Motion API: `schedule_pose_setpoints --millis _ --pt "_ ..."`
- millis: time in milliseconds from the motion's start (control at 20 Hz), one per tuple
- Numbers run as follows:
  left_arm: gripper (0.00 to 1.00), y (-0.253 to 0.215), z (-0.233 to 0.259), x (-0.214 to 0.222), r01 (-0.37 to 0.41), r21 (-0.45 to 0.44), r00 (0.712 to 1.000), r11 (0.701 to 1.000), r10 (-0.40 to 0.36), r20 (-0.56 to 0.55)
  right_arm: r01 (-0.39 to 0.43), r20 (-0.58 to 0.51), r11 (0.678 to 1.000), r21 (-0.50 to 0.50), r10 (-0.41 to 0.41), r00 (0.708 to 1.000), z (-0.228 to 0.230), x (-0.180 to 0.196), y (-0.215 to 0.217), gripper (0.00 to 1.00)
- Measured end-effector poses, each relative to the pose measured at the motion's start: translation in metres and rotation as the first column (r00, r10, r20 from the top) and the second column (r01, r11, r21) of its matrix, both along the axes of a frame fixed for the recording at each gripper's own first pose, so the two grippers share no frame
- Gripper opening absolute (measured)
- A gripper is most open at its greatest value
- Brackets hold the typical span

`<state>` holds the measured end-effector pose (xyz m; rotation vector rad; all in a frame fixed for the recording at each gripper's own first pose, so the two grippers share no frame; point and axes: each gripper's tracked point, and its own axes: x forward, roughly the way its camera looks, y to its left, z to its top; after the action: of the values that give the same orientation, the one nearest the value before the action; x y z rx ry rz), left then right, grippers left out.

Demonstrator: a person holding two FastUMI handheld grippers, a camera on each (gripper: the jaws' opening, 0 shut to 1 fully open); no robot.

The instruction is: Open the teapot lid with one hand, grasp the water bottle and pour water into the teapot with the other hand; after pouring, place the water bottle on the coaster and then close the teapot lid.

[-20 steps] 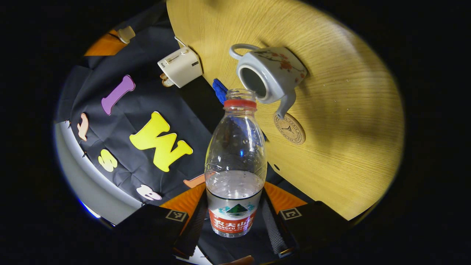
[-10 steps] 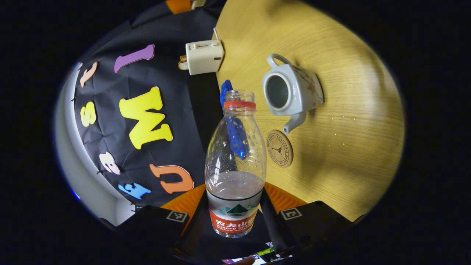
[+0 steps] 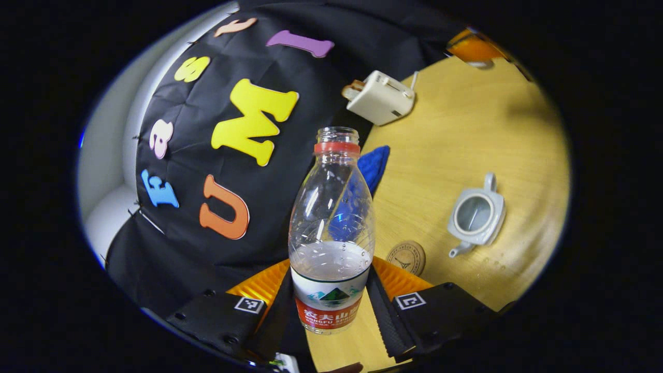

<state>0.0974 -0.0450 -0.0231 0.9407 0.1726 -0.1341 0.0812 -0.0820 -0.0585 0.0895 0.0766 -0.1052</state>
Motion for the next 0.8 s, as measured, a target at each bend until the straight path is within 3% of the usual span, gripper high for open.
schedule_pose_setpoints --millis 150,400,800 --pt "0.77 -0.001 0.017 0.006 -0.046 -0.237 0.999 0.97 0.047 -0.002 -0.005 -0.001 1.0 -0.011 0.005 1.0 -0.001 0.0 0.002 0.0" --pt "0.77 -0.004 0.024 0.015 -0.069 -0.552 0.997 0.831 0.081 -0.004 -0.032 -0.011 0.999 0.036 0.032 0.999 -0.006 0.003 0.009 0.0" --pt "0.78 0.012 -0.005 0.05 -0.028 -0.772 0.996 0.635 0.083 0.032 -0.054 -0.01 0.998 -0.015 0.054 0.998 -0.009 0.015 0.025 0.0"
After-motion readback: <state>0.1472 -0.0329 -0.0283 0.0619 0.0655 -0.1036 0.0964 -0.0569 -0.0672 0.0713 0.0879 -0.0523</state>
